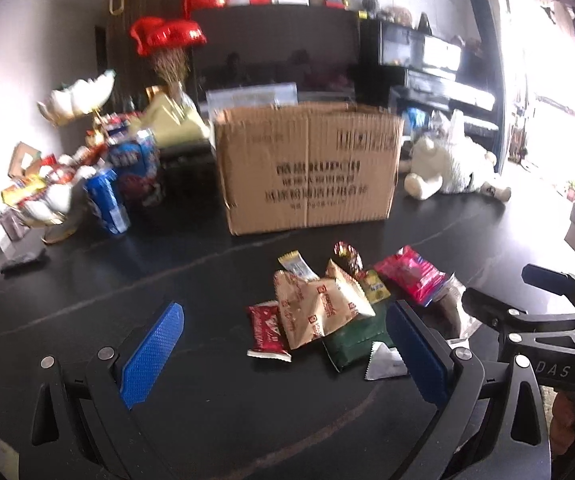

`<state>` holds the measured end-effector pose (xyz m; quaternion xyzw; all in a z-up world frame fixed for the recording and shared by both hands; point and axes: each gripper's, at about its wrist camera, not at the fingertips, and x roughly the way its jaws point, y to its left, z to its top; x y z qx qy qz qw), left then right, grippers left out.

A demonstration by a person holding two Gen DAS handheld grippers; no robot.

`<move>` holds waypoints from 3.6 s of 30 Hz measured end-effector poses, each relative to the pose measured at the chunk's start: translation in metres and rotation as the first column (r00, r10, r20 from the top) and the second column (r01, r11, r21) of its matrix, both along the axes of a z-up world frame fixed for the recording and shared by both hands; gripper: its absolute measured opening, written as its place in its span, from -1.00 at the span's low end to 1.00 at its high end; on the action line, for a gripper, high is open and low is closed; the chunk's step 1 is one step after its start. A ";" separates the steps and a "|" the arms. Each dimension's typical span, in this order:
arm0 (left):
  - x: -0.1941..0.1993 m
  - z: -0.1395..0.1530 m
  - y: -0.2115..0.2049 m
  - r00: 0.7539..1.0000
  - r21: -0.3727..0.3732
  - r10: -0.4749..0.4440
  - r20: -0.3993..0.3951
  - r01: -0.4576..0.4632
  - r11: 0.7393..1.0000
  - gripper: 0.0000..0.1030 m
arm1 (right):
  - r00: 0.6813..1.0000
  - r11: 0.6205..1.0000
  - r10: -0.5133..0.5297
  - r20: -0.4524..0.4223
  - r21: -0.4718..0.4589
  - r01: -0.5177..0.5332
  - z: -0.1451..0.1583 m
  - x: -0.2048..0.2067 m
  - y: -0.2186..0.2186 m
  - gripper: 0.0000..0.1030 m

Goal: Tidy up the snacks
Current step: 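Grasp the beige biscuit bag with the left tool while the right tool grasps the white packet, then carry both snacks into the cardboard box and open both tools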

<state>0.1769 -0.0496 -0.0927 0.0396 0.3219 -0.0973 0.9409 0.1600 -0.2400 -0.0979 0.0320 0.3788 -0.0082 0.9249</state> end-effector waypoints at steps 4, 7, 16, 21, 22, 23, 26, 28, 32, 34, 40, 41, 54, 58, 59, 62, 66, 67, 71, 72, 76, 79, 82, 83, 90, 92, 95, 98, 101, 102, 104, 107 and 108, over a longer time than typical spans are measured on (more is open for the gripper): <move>0.018 -0.017 -0.004 0.998 0.002 -0.017 -0.056 0.017 1.000 0.96 | 0.999 1.000 -0.006 -0.049 0.011 0.007 -0.015 0.017 -0.004 0.85; 0.030 -0.027 -0.006 0.996 -0.001 -0.033 -0.089 0.033 0.999 0.94 | 0.997 1.000 -0.006 -0.075 0.000 0.006 -0.025 0.026 -0.003 0.81; 0.055 -0.040 -0.017 0.991 0.011 -0.076 -0.111 0.077 0.997 0.91 | 0.990 0.999 -0.013 -0.141 0.030 0.018 -0.048 0.045 -0.011 0.64; 0.067 -0.050 -0.020 0.985 -0.001 -0.081 -0.150 0.081 0.997 0.81 | 0.988 1.000 -0.011 -0.156 0.025 0.015 -0.054 0.050 -0.010 0.53; 0.068 -0.051 -0.021 0.984 -0.006 -0.086 -0.156 0.086 0.996 0.79 | 0.988 1.000 -0.008 -0.157 0.024 0.011 -0.055 0.050 -0.010 0.51; 0.068 -0.052 -0.022 0.983 -0.011 -0.092 -0.161 0.091 0.996 0.76 | 0.987 1.000 -0.005 -0.158 0.024 0.009 -0.055 0.051 -0.010 0.47; 0.069 -0.053 -0.025 0.981 -0.015 -0.103 -0.166 0.102 0.995 0.56 | 0.986 1.000 -0.005 -0.164 0.025 0.009 -0.058 0.052 -0.012 0.37; 0.069 -0.052 -0.027 0.979 -0.019 -0.112 -0.171 0.110 0.994 0.33 | 0.985 0.999 -0.006 -0.172 0.035 0.012 -0.059 0.054 -0.014 0.28; 0.067 -0.051 -0.029 0.976 -0.029 -0.123 -0.180 0.119 0.992 0.11 | 0.986 0.999 -0.012 -0.165 0.029 0.017 -0.059 0.053 -0.017 -0.07; 0.066 -0.050 -0.030 0.976 -0.022 -0.122 -0.180 0.120 0.993 0.07 | 0.986 1.000 -0.016 -0.164 0.024 0.020 -0.059 0.052 -0.017 -0.25; 0.059 -0.041 -0.030 0.981 -0.015 -0.124 -0.151 0.123 0.992 -0.09 | 0.988 0.999 -0.013 -0.154 0.041 0.019 -0.055 0.049 -0.018 -0.28; 0.057 -0.039 -0.030 0.982 -0.013 -0.124 -0.144 0.123 0.992 -0.12 | 0.989 0.999 -0.013 -0.148 0.040 0.019 -0.053 0.048 -0.018 -0.28; 0.041 -0.015 -0.029 0.991 -0.009 -0.120 -0.061 0.120 0.993 -0.29 | 0.999 1.000 -0.021 -0.038 0.021 0.022 -0.016 0.029 -0.013 -0.28; 0.040 -0.006 -0.028 0.991 -0.023 -0.119 -0.057 0.117 0.993 -0.30 | 0.999 0.999 -0.006 -0.031 0.044 0.007 -0.009 0.032 -0.011 -0.28; 0.039 -0.004 -0.028 0.991 -0.028 -0.119 -0.055 0.117 0.993 -0.30 | 1.000 0.999 -0.002 -0.028 0.041 0.003 -0.008 0.031 -0.010 -0.28; 0.036 0.007 -0.026 0.993 -0.028 -0.113 -0.037 0.112 0.993 -0.31 | 1.000 0.999 0.019 -0.019 0.042 -0.018 -0.002 0.031 -0.004 -0.28; 0.036 0.023 -0.023 0.994 -0.038 -0.111 -0.016 0.111 0.993 -0.32 | 0.999 0.998 0.041 0.007 0.051 -0.041 0.011 0.033 0.001 -0.28; 0.037 0.028 -0.022 0.994 -0.039 -0.112 -0.008 0.112 0.993 -0.32 | 0.999 0.998 0.046 0.014 0.051 -0.047 0.015 0.035 0.002 -0.28; 0.042 0.046 -0.020 0.993 -0.028 -0.115 0.024 0.116 0.993 -0.32 | 0.997 0.994 0.065 0.033 0.081 -0.068 0.030 0.045 0.004 -0.28; 0.043 0.049 -0.020 0.993 -0.023 -0.115 0.032 0.116 0.993 -0.33 | 0.997 0.994 0.067 0.039 0.085 -0.070 0.033 0.047 0.005 -0.28; 0.051 0.069 -0.017 0.991 -0.016 -0.118 0.060 0.119 0.993 -0.33 | 0.994 0.992 0.079 0.074 0.088 -0.085 0.052 0.060 0.008 -0.28; 0.062 0.084 -0.017 0.989 -0.010 -0.127 0.078 0.128 0.992 -0.33 | 0.990 0.992 0.092 0.108 0.080 -0.101 0.070 0.072 0.010 -0.28; 0.077 0.098 -0.018 0.987 0.006 -0.128 0.098 0.128 0.992 -0.33 | 0.986 0.990 0.103 0.128 0.078 -0.113 0.084 0.087 0.013 -0.28; 0.081 0.102 -0.019 0.986 0.012 -0.127 0.104 0.127 0.992 -0.33 | 0.985 0.990 0.110 0.129 0.075 -0.120 0.088 0.094 0.014 -0.28; 0.114 0.125 -0.020 0.983 0.036 -0.126 0.134 0.122 0.992 -0.33 | 0.982 0.988 0.138 0.126 0.046 -0.145 0.103 0.137 0.020 -0.28; 0.127 0.129 -0.021 0.984 0.037 -0.126 0.128 0.123 0.992 -0.33 | 0.981 0.988 0.142 0.132 0.038 -0.148 0.108 0.151 0.021 -0.28; 0.146 0.133 -0.020 0.986 0.028 -0.122 0.117 0.120 0.992 -0.33 | 0.980 0.986 0.149 0.136 0.049 -0.157 0.115 0.169 0.022 -0.28; 0.162 0.133 -0.017 0.988 0.010 -0.124 0.095 0.123 0.992 -0.33 | 0.977 0.984 0.164 0.134 0.046 -0.172 0.121 0.183 0.027 -0.28; 0.182 0.130 -0.014 0.990 0.001 -0.120 0.067 0.120 0.993 -0.33 | 0.975 0.983 0.180 0.131 0.024 -0.184 0.125 0.200 0.032 -0.28; 0.186 0.129 -0.014 0.991 0.000 -0.120 0.061 0.121 0.993 -0.34 | 0.975 0.982 0.184 0.126 0.024 -0.188 0.125 0.207 0.033 -0.28; 0.198 0.126 -0.015 0.992 -0.001 -0.123 0.041 0.123 0.992 -0.33 | 0.974 0.981 0.190 0.119 0.026 -0.195 0.124 0.217 0.035 -0.28; 0.211 0.122 -0.015 0.992 0.008 -0.118 0.032 0.118 0.993 -0.33 | 0.975 0.980 0.194 0.109 0.017 -0.197 0.121 0.231 0.036 -0.28; 0.214 0.122 -0.015 0.993 0.010 -0.115 0.032 0.115 0.993 -0.30 | 0.974 0.979 0.199 0.104 0.017 -0.202 0.119 0.235 0.037 -0.28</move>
